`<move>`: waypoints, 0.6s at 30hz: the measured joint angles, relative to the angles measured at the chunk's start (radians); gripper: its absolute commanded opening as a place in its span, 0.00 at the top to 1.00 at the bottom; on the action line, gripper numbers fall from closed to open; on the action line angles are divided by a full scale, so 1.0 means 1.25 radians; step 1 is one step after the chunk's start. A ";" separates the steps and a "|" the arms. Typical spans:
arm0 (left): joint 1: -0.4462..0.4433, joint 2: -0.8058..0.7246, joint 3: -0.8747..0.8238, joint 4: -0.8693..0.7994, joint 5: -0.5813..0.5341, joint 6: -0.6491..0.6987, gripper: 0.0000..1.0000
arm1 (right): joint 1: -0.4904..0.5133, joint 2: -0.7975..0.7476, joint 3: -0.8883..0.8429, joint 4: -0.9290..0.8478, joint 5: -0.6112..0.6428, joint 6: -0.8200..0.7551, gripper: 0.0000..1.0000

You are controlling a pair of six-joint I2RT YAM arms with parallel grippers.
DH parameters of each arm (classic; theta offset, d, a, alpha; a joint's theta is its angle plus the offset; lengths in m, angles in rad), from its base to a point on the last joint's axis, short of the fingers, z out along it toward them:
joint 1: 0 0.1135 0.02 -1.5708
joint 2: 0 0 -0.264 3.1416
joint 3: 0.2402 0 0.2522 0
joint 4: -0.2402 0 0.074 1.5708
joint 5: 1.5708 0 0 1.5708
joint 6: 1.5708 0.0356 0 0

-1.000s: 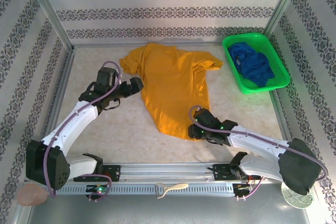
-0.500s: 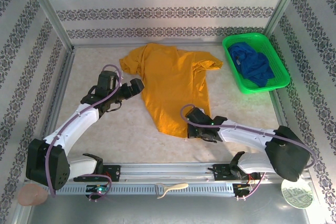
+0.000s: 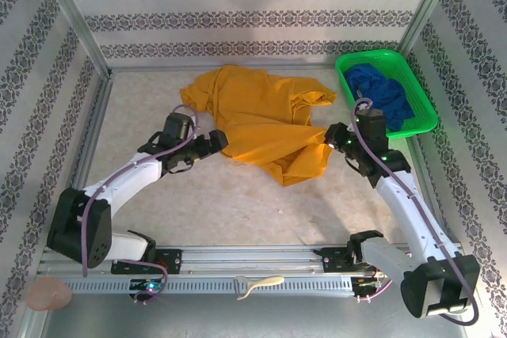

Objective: Fold the inside-out t-shirt

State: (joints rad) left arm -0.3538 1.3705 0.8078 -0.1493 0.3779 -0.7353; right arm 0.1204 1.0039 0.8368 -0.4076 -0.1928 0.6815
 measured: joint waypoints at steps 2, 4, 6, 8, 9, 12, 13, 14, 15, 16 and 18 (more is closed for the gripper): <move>-0.038 0.039 0.000 0.016 0.005 -0.001 0.05 | -0.040 0.002 -0.012 -0.001 -0.001 0.001 1.00; -0.078 0.081 0.000 0.036 0.005 -0.007 0.08 | -0.070 0.002 -0.017 -0.001 0.000 0.001 1.00; -0.114 0.121 0.000 0.061 0.002 -0.019 0.12 | -0.085 0.002 -0.017 0.001 0.002 0.000 1.00; -0.141 0.153 0.000 0.080 -0.011 -0.034 0.13 | -0.096 0.002 -0.017 0.000 0.006 0.000 1.00; -0.153 0.168 0.000 0.091 -0.020 -0.043 0.14 | -0.102 0.002 -0.017 0.000 0.009 0.000 1.00; -0.173 0.210 0.005 0.117 -0.048 -0.063 0.16 | -0.111 0.003 -0.017 0.000 0.009 -0.001 1.00; -0.177 0.222 0.010 0.122 -0.057 -0.068 0.17 | -0.114 0.004 -0.017 0.001 0.009 -0.001 1.00; -0.177 0.234 0.016 0.127 -0.066 -0.071 0.17 | -0.114 0.005 -0.017 0.000 0.009 -0.001 1.00; -0.177 0.248 0.027 0.130 -0.077 -0.072 0.18 | -0.114 0.005 -0.017 0.000 0.009 -0.001 1.00; -0.177 0.262 0.040 0.131 -0.085 -0.073 0.18 | -0.114 0.005 -0.017 0.000 0.008 -0.002 1.00; -0.177 0.282 0.065 0.123 -0.097 -0.074 0.20 | -0.114 0.005 -0.017 0.001 0.005 -0.003 1.00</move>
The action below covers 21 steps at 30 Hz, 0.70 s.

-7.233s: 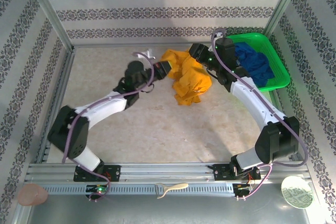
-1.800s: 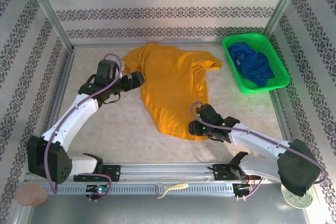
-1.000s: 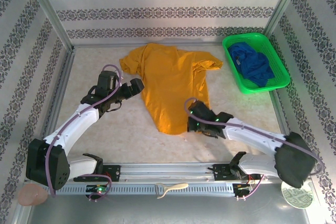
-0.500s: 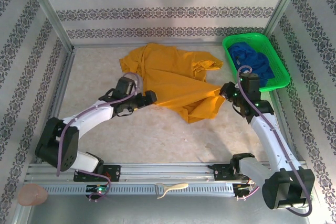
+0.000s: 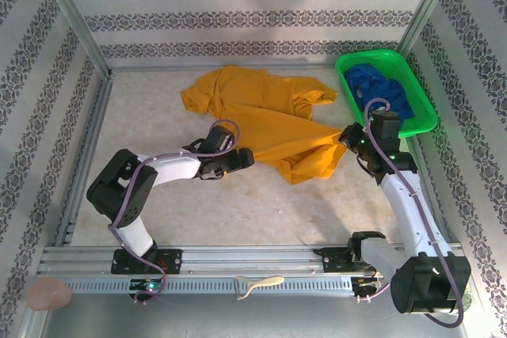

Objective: Fold the inside-out t-shirt

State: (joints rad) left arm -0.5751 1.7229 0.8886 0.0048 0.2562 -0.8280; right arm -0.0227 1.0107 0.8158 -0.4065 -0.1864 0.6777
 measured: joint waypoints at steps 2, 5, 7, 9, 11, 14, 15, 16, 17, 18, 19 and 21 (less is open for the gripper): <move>0.000 0.032 0.040 0.004 -0.019 0.003 0.29 | 0.000 0.000 0.000 0.001 -0.005 0.000 1.00; 0.005 0.095 0.121 0.006 -0.041 0.020 0.85 | 0.000 0.000 0.000 0.005 -0.016 0.000 1.00; 0.012 0.125 0.170 -0.004 -0.038 0.040 1.00 | -0.002 0.000 0.002 0.005 -0.026 0.001 1.00; 0.029 0.134 0.216 -0.032 -0.022 0.068 1.00 | -0.007 0.000 0.011 0.003 -0.041 0.001 1.00; 0.060 0.124 0.270 -0.089 0.015 0.096 1.00 | -0.017 0.002 0.037 -0.005 -0.060 0.001 1.00; 0.118 0.069 0.359 -0.193 0.096 0.140 1.00 | -0.026 0.005 0.091 -0.008 -0.093 0.001 1.00; 0.134 0.043 0.387 -0.231 0.121 0.155 1.00 | -0.027 0.004 0.107 -0.008 -0.105 0.001 1.00; 0.149 0.013 0.422 -0.276 0.144 0.171 1.00 | -0.027 0.002 0.121 -0.008 -0.119 0.003 1.00; 0.159 -0.023 0.457 -0.316 0.167 0.188 1.00 | -0.027 -0.002 0.135 -0.008 -0.133 0.004 1.00; 0.163 -0.054 0.481 -0.345 0.184 0.201 1.00 | -0.027 -0.009 0.143 -0.008 -0.146 0.006 1.00; 0.163 -0.093 0.503 -0.377 0.202 0.214 1.00 | -0.027 -0.019 0.149 -0.011 -0.160 0.010 1.00; 0.161 -0.166 0.527 -0.424 0.237 0.231 0.90 | -0.027 -0.047 0.155 -0.023 -0.184 0.020 1.00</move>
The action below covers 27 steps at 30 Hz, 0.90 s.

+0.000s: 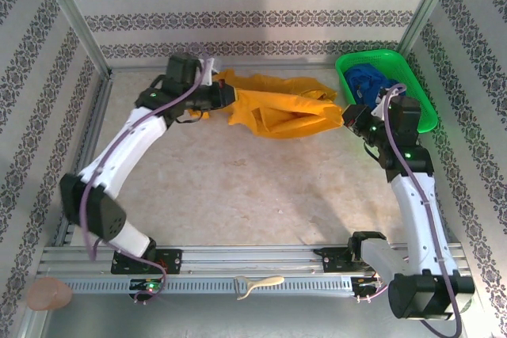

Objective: Fold the inside-out t-shirt

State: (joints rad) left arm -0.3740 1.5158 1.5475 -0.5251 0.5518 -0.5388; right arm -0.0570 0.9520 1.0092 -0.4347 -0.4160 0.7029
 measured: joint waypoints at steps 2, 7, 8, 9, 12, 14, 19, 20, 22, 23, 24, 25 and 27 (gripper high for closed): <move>-0.004 -0.066 0.009 -0.041 0.029 0.015 0.65 | 0.000 -0.037 0.002 -0.014 -0.020 0.008 1.00; -0.003 -0.087 0.044 -0.094 0.067 0.035 0.27 | 0.000 -0.100 -0.004 -0.026 -0.038 0.032 1.00; -0.002 -0.069 0.049 -0.095 0.068 0.037 0.26 | 0.000 -0.103 -0.010 -0.026 -0.038 0.035 1.00; -0.001 -0.051 0.049 -0.096 0.068 0.039 0.26 | 0.000 -0.102 -0.017 -0.025 -0.036 0.037 1.00; 0.006 0.001 0.016 -0.092 0.064 0.039 0.24 | 0.000 -0.078 -0.047 -0.023 -0.024 0.035 1.00; 0.008 0.004 -0.069 -0.076 0.058 0.032 0.24 | 0.000 -0.045 -0.066 -0.023 -0.013 0.025 1.00; -0.001 -0.067 -0.314 -0.016 0.033 -0.019 0.25 | 0.000 -0.001 -0.097 -0.023 0.015 0.001 1.00; -0.009 -0.095 -0.360 -0.009 0.020 -0.033 0.26 | 0.000 -0.001 -0.100 -0.023 0.021 -0.002 1.00; -0.037 -0.152 -0.435 0.020 -0.008 -0.060 0.27 | 0.000 0.000 -0.104 -0.021 0.028 -0.009 1.00; -0.059 -0.184 -0.474 0.041 -0.027 -0.076 0.28 | 0.000 0.000 -0.106 -0.020 0.031 -0.014 1.00; -0.077 -0.204 -0.500 0.052 -0.041 -0.086 0.28 | 0.000 0.000 -0.108 -0.018 0.034 -0.018 1.00; -0.100 -0.223 -0.526 0.061 -0.062 -0.095 0.29 | 0.000 0.000 -0.109 -0.018 0.036 -0.021 1.00; -0.142 -0.231 -0.557 0.065 -0.106 -0.102 0.30 | 0.000 -0.001 -0.114 -0.014 0.041 -0.024 1.00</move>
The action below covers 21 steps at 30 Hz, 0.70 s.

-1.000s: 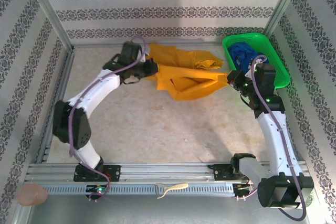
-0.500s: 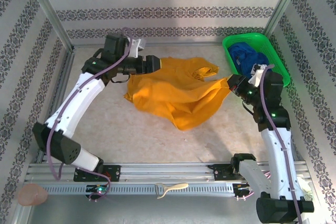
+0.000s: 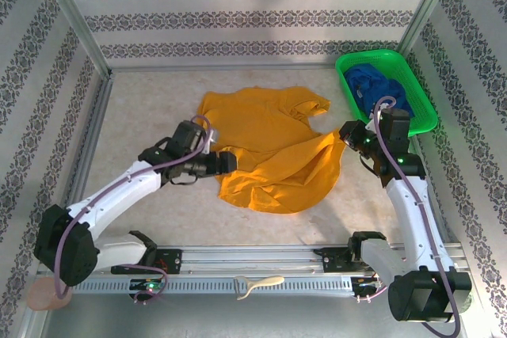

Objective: Fold the inside-out t-shirt

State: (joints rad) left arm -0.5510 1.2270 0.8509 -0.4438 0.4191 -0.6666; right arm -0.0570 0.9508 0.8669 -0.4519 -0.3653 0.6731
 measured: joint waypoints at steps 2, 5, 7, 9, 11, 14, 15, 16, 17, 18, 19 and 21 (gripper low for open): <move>-0.034 0.020 -0.014 -0.001 -0.045 0.000 0.31 | 0.000 0.000 -0.007 0.000 0.002 -0.003 1.00; -0.064 0.066 -0.016 -0.003 -0.110 0.006 0.33 | 0.000 0.000 -0.019 0.000 0.005 -0.005 1.00; -0.073 0.099 -0.016 -0.004 -0.146 0.012 0.34 | 0.000 -0.002 -0.026 0.003 0.005 -0.006 1.00; -0.076 0.134 -0.016 -0.002 -0.175 0.020 0.35 | 0.000 -0.005 -0.034 0.006 0.005 -0.006 1.00; -0.077 0.171 -0.016 -0.001 -0.193 0.027 0.36 | 0.000 -0.013 -0.041 0.006 0.005 -0.006 1.00; -0.077 0.225 -0.016 0.008 -0.208 0.033 0.41 | 0.000 -0.023 -0.050 0.008 0.005 -0.005 1.00; -0.077 0.244 -0.015 0.013 -0.210 0.036 0.43 | 0.000 -0.026 -0.053 0.009 0.005 -0.005 1.00; -0.078 0.258 -0.015 0.017 -0.211 0.037 0.47 | 0.000 -0.029 -0.056 0.010 0.005 -0.005 1.00; -0.078 0.274 -0.015 0.026 -0.211 0.037 0.59 | 0.000 -0.032 -0.059 0.011 0.005 -0.005 1.00; -0.078 0.289 -0.014 0.033 -0.211 0.040 0.81 | 0.000 -0.033 -0.060 0.011 0.005 -0.005 1.00; -0.077 0.298 -0.012 0.029 -0.225 0.045 1.00 | 0.000 -0.035 -0.061 0.011 0.005 -0.005 1.00; -0.071 0.299 -0.009 0.018 -0.237 0.046 1.00 | -0.001 -0.038 -0.061 0.011 0.005 -0.005 1.00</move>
State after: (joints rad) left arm -0.6399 1.6005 0.8402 -0.4210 0.1234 -0.6090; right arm -0.0578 0.9031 0.7910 -0.4377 -0.3595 0.6662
